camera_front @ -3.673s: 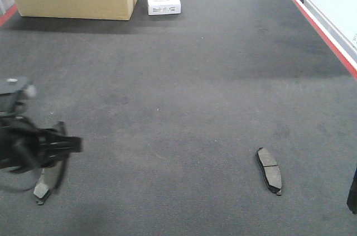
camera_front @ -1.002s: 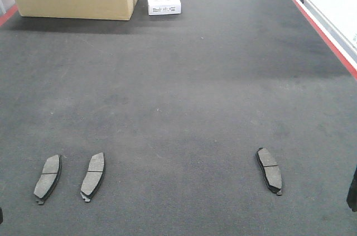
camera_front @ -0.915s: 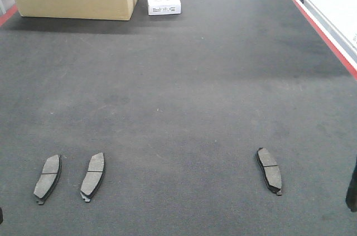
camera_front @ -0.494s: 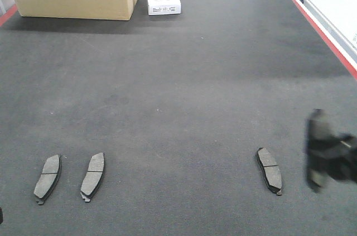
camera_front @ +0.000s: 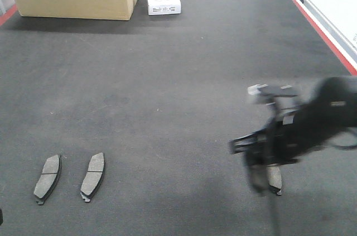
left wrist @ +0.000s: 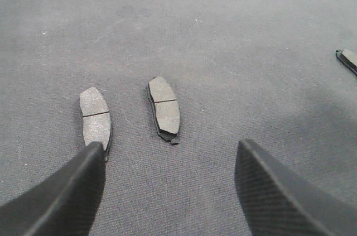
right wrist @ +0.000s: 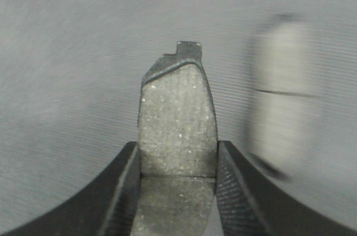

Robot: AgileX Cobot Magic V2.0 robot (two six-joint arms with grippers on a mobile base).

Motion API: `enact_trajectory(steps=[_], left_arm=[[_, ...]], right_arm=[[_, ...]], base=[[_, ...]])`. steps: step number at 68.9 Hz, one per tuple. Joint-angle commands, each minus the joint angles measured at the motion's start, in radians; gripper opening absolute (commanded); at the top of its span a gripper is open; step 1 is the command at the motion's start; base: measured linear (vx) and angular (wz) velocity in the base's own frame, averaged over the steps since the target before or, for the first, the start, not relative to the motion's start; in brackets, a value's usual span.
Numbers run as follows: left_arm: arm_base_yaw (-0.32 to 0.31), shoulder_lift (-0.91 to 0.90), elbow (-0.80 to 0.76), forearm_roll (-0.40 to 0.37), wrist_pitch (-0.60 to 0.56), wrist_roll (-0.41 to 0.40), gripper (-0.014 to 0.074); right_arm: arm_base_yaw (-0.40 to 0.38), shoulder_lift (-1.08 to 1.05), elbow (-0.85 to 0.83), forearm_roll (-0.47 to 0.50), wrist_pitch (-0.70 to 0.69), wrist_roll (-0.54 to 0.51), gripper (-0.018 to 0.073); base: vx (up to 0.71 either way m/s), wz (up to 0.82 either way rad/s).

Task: Move and align brake pads A on conveyor
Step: 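Lower the right gripper's pad beside the other belt pad and release, then raise the right gripper away from the placed pad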

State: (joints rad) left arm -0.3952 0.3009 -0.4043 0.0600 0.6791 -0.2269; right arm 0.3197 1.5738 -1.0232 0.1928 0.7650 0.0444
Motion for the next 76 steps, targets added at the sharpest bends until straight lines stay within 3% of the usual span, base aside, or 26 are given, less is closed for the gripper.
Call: enact_trajectory(steps=[1, 15, 43, 57, 76], left_arm=[[-0.005, 0.008, -0.029, -0.003, -0.066, 0.001, 0.0486], [-0.005, 0.008, -0.029, -0.003, -0.061, 0.001, 0.0486], [-0.005, 0.008, -0.029, -0.003, -0.061, 0.001, 0.0486], [-0.005, 0.008, -0.029, -0.003, -0.061, 0.001, 0.0486], [-0.005, 0.008, -0.029, -0.003, -0.061, 0.001, 0.0486]], right_arm=[[0.053, 0.036, -0.069, -0.016, -0.052, 0.066, 0.0085], [0.091, 0.172, -0.163, -0.011, -0.05, 0.143, 0.0143], [0.091, 0.283, -0.235, -0.012, -0.066, 0.171, 0.043], [0.091, 0.195, -0.23, -0.077, -0.085, 0.19, 0.0442], [0.091, -0.119, -0.093, -0.204, -0.111, 0.191, 0.0432]], base=[[0.0, 0.0], [0.0, 0.0], [0.0, 0.0], [0.0, 0.0], [0.0, 0.0]])
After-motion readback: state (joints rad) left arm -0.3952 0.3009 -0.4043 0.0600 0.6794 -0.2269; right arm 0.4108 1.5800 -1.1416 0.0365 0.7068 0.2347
